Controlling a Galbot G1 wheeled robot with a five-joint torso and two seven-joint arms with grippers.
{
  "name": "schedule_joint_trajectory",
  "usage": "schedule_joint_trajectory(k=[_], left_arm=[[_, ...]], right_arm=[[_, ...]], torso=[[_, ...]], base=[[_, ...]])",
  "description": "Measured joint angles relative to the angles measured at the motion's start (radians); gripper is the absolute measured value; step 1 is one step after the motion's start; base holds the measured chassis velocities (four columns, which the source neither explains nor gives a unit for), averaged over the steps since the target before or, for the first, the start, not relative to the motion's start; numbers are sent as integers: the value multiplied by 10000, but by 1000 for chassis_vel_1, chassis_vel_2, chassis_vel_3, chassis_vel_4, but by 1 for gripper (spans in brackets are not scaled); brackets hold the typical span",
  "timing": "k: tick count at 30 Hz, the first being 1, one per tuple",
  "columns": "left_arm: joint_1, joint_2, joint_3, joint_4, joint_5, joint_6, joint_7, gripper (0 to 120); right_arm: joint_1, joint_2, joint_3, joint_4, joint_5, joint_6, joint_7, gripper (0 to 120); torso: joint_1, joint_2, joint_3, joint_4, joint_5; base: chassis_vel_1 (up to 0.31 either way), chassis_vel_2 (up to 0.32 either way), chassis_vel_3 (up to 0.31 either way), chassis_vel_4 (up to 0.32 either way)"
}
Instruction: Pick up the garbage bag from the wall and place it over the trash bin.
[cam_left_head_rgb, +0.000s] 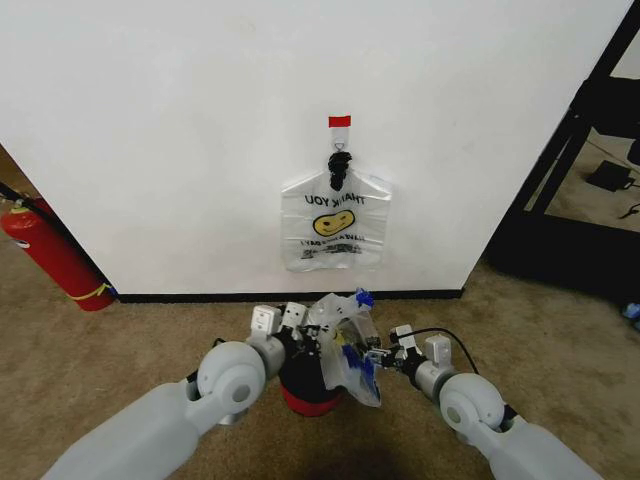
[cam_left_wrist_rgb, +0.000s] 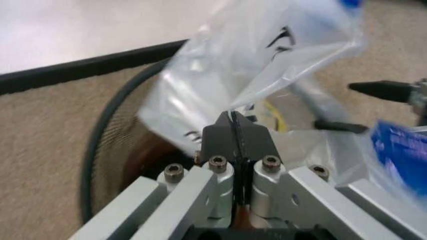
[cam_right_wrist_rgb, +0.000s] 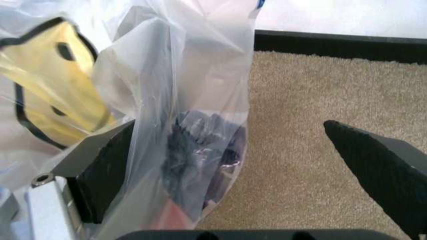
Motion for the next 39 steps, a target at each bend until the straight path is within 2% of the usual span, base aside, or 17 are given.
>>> schedule_joint_trajectory(k=[9,22,30,34,38,39], left_arm=[[865,434,-806,-390,83,-83,131,0],[998,158,-333,-763,504,-61,83,0],[1129,91,-230,-791,722,-55,91,0],[1168,14,-158,-770,819,-55,99,0],[1179,-41,-100,-800,849,-43,85,0],[1153,-29,-45,-834,848,-36,72,0]], right_arm=[[-264,-128,180,152,10,63,8,100],[-395,-243,202,548,413,689,51,100],[-768,-1155,556,1557,584,1002,6,100],[-497,-1337,337,1598,334,1093,-149,100],[113,-1333,-280,1401,9,1074,-301,100],[454,-1313,-711,1261,-162,1021,-406,100]], torso=[[0,0,0,0,1],[0,0,0,-1,3],[0,0,-1,-2,0],[0,0,-1,-1,0],[0,0,0,0,1],[0,0,0,1,2]], base=[[0,0,0,0],[0,0,0,0],[0,0,0,0],[0,0,0,0],[0,0,0,0],[0,0,0,0]])
